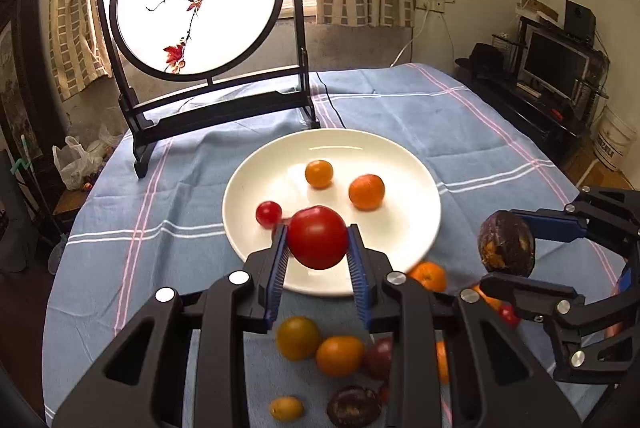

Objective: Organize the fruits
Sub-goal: 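Place both held fruits on the white plate and open both tools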

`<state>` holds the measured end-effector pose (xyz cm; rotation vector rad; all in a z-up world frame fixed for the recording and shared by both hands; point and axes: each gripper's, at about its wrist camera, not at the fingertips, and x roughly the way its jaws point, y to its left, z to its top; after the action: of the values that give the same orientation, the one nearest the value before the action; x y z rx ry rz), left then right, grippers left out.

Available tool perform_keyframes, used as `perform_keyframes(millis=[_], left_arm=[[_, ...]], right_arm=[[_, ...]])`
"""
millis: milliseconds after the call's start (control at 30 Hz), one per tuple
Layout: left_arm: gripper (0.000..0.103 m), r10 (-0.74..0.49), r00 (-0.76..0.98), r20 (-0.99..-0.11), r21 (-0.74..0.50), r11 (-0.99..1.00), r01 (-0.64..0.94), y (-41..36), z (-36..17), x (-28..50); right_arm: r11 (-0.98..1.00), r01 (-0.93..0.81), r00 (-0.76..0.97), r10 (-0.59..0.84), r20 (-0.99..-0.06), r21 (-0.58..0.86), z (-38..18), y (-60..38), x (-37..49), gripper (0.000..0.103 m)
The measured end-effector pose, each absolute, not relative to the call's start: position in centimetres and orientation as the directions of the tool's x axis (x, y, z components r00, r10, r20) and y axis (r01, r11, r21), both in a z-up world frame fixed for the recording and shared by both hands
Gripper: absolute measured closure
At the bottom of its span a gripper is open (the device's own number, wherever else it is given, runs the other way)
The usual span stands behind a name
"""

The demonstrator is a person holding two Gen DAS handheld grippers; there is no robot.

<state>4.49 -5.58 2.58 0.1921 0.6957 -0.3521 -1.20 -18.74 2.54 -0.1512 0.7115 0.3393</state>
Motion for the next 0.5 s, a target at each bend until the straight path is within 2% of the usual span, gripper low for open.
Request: perform_keyframes(millis=[500], left_arm=[[0.075,-0.168,0.666,-0.727,0.09,0.938,0.335,-7.1,-2.0,14.4]], right_arm=[[0.957,-0.287,0.66,0.232,-0.714,0.046,-1.2,-18.7,10.7,0.058]])
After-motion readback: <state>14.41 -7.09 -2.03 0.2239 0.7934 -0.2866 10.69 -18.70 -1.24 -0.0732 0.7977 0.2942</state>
